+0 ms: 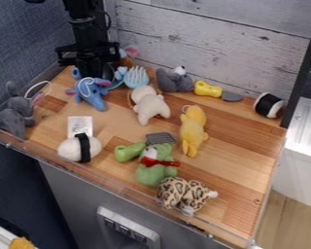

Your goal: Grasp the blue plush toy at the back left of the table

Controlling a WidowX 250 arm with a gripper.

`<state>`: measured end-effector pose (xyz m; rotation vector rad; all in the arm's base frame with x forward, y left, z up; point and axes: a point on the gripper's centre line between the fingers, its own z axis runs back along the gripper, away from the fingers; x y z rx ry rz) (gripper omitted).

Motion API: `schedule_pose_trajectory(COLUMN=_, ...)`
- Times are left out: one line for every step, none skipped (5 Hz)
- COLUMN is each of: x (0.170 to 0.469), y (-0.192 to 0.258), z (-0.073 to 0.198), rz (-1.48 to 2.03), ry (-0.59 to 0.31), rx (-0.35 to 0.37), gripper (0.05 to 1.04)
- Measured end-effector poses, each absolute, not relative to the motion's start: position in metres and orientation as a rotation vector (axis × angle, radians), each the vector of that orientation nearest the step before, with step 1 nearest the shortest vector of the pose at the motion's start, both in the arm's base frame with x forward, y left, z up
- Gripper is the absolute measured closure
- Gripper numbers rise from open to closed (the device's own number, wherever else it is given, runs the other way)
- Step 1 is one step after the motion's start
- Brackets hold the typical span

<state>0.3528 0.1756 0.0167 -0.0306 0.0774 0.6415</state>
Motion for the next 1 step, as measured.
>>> schedule_pose_trajectory(x=0.3539, y=0.1757, z=0.0165, rz=0.766, ry=0.067, rx=-0.028, gripper=0.976)
